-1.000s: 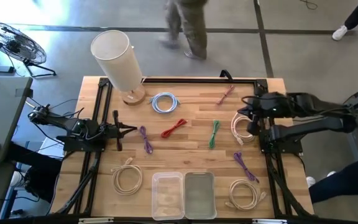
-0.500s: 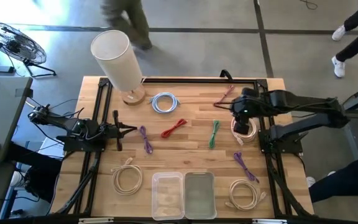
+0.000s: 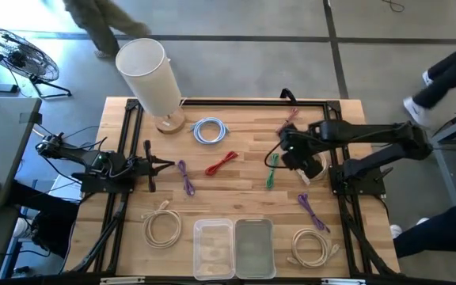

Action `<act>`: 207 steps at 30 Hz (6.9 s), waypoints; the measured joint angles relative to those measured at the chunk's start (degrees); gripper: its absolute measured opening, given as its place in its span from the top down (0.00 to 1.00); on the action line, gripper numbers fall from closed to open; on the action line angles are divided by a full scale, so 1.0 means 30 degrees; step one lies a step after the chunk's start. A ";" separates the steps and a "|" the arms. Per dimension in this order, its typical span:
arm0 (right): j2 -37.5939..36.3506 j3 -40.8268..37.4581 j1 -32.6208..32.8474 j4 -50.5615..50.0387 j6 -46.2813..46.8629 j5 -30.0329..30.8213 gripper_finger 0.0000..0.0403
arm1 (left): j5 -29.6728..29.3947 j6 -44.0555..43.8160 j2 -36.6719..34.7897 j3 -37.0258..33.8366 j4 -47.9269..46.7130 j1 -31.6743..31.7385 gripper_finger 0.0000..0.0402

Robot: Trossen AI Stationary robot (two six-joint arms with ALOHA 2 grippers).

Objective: Pick & Place USB Port
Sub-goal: Put the green USB cable into the white bin

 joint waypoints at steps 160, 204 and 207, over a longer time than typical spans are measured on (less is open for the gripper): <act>0.7068 1.0018 1.2306 0.8519 3.9018 0.8630 0.95 | 0.4602 0.1173 0.0007 0.0721 0.8612 -0.0002 1.00; 1.2042 0.9996 1.4032 0.5757 4.8217 0.0849 0.95 | 0.5353 0.0663 0.0007 0.0721 0.7045 -0.0005 1.00; 1.2042 0.9996 1.4007 0.5699 4.8067 0.0864 0.88 | 0.5353 0.0663 0.0005 0.0721 0.7037 -0.0005 1.00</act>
